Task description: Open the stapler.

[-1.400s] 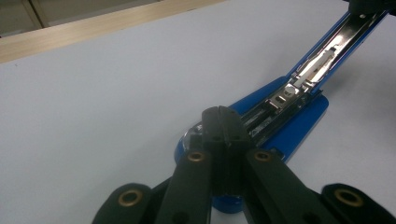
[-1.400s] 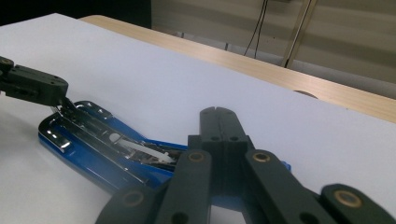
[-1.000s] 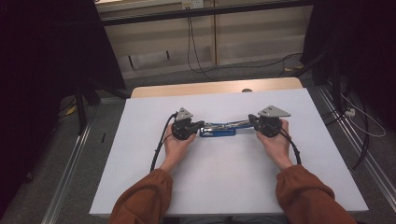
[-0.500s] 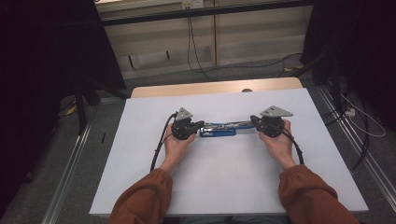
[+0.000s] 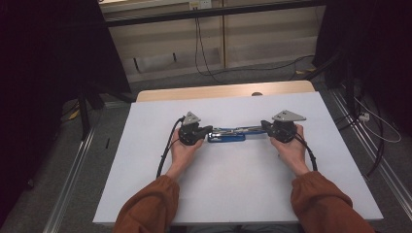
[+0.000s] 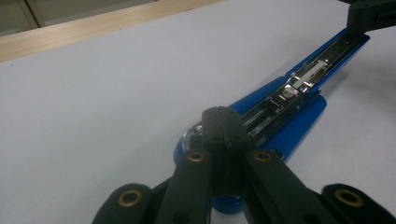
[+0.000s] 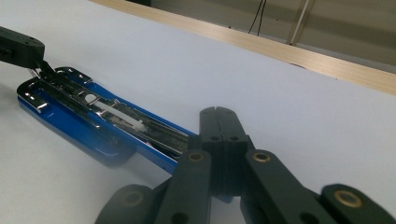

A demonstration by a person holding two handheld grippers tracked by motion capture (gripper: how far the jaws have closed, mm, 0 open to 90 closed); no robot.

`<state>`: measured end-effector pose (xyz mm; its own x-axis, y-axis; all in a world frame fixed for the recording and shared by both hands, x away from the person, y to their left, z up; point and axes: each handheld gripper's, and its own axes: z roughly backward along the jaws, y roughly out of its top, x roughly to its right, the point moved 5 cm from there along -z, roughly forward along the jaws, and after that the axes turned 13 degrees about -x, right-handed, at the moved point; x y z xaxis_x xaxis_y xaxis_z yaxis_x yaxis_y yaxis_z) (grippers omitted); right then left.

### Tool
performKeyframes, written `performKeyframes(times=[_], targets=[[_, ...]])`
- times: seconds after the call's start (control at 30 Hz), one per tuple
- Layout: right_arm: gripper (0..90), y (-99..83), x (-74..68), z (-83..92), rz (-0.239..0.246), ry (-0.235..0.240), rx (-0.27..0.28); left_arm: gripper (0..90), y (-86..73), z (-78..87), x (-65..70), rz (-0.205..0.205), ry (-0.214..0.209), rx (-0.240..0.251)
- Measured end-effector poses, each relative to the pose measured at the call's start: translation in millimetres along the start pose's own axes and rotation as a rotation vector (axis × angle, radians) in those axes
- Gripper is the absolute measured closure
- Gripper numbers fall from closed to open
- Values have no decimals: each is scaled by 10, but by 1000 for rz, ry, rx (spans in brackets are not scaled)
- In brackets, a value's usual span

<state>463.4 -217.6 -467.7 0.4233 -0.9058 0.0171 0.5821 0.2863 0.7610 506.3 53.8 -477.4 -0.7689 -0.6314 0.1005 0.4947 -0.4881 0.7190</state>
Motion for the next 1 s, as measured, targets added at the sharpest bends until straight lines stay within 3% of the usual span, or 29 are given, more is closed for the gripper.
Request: performKeyframes(times=[0.33,0.43,0.73,0.77,0.8,0.83,0.87,0.97,1.0], targets=[[893,-5,10,-7,-8,2,1,900,37,28,22,5,-3,31],[874,7,8,5,-7,11,14,847,56,32,61,-12,-5,46],[737,41,42,65,-29,26,57,574,104,83,86,9,14,81],[681,41,44,81,-35,30,58,509,105,103,78,21,32,75],[681,41,44,81,-35,30,58,437,105,103,78,21,32,75],[592,48,44,94,-35,31,65,381,109,113,73,33,38,74],[592,48,44,94,-35,31,65,341,109,113,73,33,38,74],[423,61,46,115,-53,34,80,261,109,145,75,18,63,60],[423,61,46,115,-53,34,80,237,109,145,75,18,63,60]])
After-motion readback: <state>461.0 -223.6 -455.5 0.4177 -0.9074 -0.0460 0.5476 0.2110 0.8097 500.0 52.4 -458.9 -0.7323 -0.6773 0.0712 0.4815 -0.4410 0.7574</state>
